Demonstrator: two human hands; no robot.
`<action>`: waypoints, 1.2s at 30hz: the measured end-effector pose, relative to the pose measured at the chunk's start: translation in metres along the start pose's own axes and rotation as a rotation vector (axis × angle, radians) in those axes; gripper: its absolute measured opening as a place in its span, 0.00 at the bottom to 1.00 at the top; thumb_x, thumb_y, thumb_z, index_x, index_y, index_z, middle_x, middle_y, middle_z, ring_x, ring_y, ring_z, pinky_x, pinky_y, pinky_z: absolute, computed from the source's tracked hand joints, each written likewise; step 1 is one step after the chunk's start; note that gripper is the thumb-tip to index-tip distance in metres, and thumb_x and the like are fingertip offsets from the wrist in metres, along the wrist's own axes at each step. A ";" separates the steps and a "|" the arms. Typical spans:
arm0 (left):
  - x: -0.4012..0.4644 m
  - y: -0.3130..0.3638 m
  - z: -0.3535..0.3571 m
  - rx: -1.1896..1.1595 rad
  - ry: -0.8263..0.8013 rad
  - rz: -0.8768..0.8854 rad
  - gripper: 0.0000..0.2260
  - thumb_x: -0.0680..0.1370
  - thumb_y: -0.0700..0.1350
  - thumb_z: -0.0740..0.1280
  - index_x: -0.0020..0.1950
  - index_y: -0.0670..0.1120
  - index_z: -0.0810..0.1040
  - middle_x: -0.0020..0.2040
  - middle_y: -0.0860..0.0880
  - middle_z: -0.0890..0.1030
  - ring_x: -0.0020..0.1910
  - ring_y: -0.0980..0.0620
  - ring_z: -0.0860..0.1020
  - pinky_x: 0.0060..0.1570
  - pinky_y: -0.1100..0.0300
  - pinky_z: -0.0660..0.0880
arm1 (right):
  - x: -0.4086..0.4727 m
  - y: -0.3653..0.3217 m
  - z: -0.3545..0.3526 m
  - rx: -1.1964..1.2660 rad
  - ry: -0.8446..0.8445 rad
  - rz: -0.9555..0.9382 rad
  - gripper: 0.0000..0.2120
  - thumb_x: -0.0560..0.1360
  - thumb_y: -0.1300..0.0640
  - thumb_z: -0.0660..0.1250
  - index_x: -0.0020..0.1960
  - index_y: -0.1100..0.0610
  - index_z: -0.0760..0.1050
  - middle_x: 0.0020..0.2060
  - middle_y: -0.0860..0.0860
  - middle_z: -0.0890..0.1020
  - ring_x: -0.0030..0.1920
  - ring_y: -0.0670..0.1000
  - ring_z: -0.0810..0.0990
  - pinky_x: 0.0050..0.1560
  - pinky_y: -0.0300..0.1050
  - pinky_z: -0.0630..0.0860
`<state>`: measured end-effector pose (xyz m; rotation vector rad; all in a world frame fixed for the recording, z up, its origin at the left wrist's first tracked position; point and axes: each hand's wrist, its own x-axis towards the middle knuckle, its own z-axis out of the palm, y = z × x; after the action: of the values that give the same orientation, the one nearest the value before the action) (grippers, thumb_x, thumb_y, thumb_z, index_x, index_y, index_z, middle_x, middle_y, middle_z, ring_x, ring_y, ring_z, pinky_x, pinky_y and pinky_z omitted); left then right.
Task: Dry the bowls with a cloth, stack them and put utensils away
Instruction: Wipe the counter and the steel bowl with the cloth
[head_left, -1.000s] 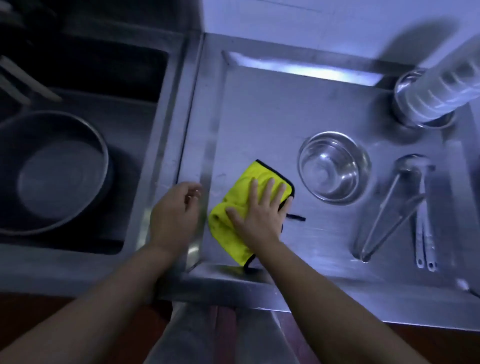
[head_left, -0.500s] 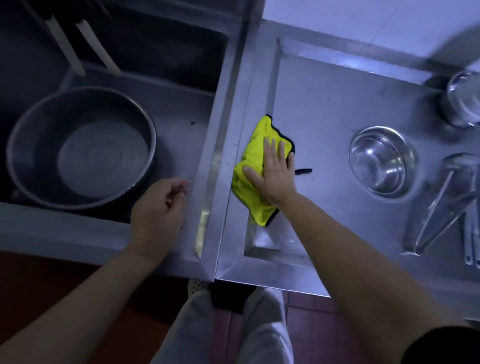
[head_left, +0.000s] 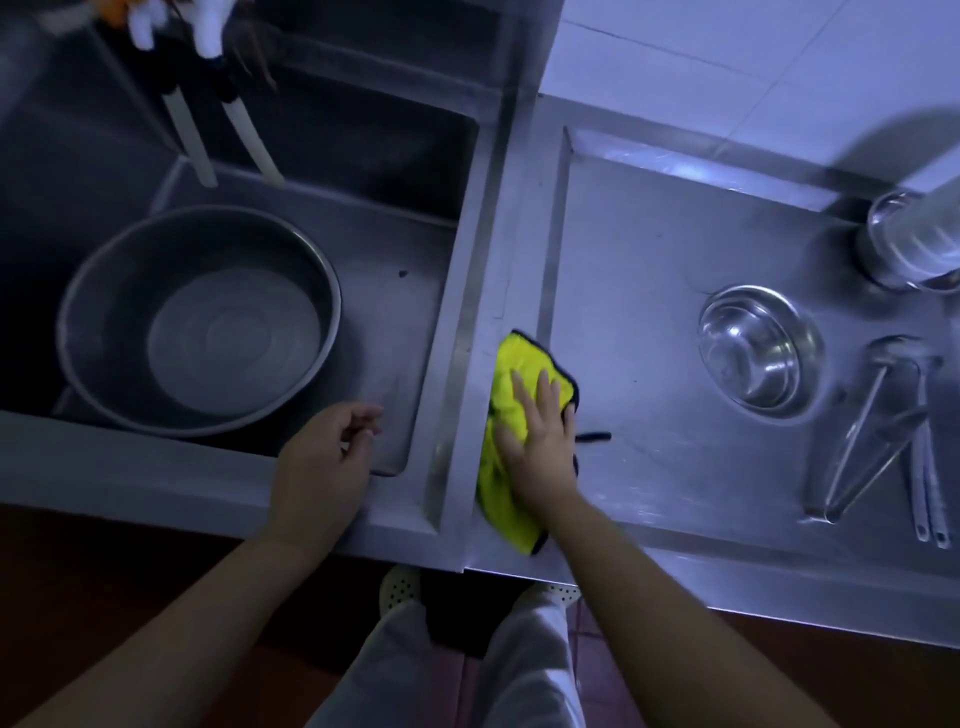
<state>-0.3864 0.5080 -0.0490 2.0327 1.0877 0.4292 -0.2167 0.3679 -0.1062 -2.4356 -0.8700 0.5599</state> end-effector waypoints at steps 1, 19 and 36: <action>0.000 -0.001 0.000 0.000 0.000 0.003 0.10 0.74 0.31 0.66 0.51 0.42 0.80 0.45 0.51 0.81 0.42 0.54 0.77 0.45 0.80 0.65 | 0.018 -0.003 -0.003 0.065 0.038 0.029 0.34 0.72 0.40 0.50 0.76 0.49 0.57 0.77 0.52 0.52 0.77 0.53 0.47 0.73 0.48 0.38; 0.037 -0.005 -0.011 -0.124 -0.007 -0.097 0.11 0.75 0.34 0.66 0.50 0.49 0.79 0.41 0.54 0.81 0.42 0.61 0.77 0.47 0.60 0.74 | 0.045 -0.079 0.010 0.053 0.085 0.201 0.50 0.63 0.32 0.66 0.77 0.45 0.48 0.77 0.50 0.53 0.77 0.55 0.43 0.74 0.57 0.42; 0.126 0.068 0.098 -0.013 0.175 0.017 0.11 0.73 0.39 0.63 0.52 0.50 0.79 0.49 0.61 0.73 0.40 0.59 0.74 0.43 0.60 0.74 | 0.371 -0.046 -0.084 0.103 0.034 0.108 0.36 0.73 0.37 0.59 0.77 0.41 0.48 0.78 0.47 0.49 0.76 0.57 0.40 0.73 0.64 0.42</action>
<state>-0.2167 0.5409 -0.0678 2.0237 1.1692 0.6307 0.0701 0.6219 -0.0911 -2.4014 -0.6817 0.5861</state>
